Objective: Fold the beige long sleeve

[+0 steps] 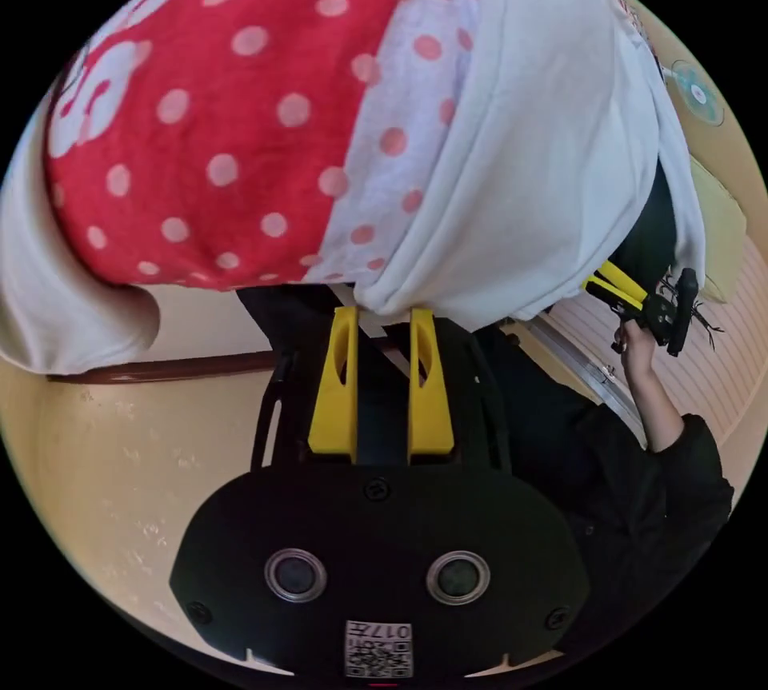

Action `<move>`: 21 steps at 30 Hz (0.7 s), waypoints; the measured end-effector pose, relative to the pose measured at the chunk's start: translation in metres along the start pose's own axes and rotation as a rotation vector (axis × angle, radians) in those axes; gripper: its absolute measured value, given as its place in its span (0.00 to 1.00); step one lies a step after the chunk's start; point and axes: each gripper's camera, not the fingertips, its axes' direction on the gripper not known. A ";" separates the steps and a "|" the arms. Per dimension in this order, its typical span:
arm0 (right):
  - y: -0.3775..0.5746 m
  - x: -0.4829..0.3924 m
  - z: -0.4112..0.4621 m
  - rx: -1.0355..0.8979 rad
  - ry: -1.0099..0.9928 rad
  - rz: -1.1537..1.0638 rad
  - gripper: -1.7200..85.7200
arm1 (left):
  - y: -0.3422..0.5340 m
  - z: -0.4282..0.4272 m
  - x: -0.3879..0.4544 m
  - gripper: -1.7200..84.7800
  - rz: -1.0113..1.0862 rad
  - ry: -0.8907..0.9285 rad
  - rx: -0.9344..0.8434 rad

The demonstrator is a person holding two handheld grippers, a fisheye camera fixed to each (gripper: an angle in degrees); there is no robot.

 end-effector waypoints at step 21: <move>0.065 0.007 -0.090 0.007 -0.091 -0.023 0.08 | 0.183 -0.093 -0.249 0.20 -0.849 1.393 1.026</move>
